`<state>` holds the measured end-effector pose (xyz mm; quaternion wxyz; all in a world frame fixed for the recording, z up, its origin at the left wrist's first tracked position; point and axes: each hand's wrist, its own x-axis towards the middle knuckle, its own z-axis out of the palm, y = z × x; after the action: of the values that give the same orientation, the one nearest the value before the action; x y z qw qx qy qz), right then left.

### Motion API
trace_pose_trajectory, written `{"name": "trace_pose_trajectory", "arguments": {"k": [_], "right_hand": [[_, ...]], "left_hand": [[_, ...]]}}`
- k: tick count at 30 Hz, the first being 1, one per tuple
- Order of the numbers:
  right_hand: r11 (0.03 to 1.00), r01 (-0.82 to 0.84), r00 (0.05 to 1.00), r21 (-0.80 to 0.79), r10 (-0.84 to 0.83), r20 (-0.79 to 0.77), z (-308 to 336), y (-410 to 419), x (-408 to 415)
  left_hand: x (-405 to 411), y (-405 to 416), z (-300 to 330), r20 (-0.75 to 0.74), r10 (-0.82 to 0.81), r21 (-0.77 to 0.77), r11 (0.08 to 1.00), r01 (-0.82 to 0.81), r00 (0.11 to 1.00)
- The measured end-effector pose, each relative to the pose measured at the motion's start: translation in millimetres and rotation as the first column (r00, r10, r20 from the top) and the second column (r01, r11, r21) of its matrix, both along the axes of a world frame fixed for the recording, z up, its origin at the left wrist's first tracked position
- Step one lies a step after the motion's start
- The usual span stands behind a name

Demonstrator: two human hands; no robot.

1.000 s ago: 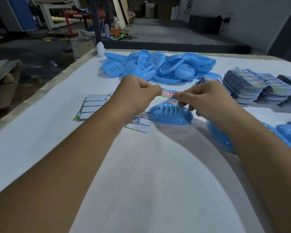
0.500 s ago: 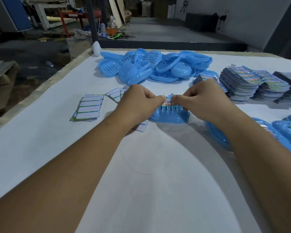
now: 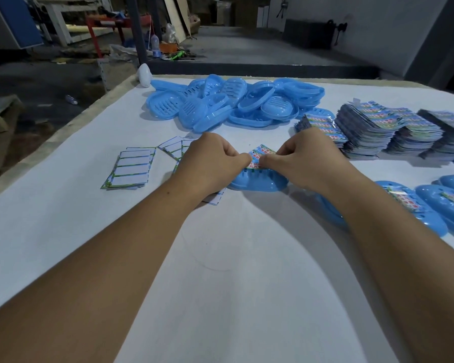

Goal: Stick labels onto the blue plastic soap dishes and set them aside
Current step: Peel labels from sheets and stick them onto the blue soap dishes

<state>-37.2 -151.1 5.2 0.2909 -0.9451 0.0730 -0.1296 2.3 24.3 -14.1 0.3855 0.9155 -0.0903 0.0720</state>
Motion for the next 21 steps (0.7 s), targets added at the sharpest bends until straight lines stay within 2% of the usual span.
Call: {"name": "trace_pose_trajectory", "arguments": {"k": [13,21], "right_hand": [[0.999,0.011,1.0,-0.043,-0.011,0.001,-0.6,1.7,0.8],[0.999,0.005,1.0,-0.043,-0.005,0.003,-1.6,1.2,0.9]], "left_hand": [[-2.9,-1.5,1.3,0.029,-0.006,0.049,0.999,0.004,1.0],[-7.7,-5.1,3.0,0.135,0.012,0.178,0.983,-0.036,0.991]]}}
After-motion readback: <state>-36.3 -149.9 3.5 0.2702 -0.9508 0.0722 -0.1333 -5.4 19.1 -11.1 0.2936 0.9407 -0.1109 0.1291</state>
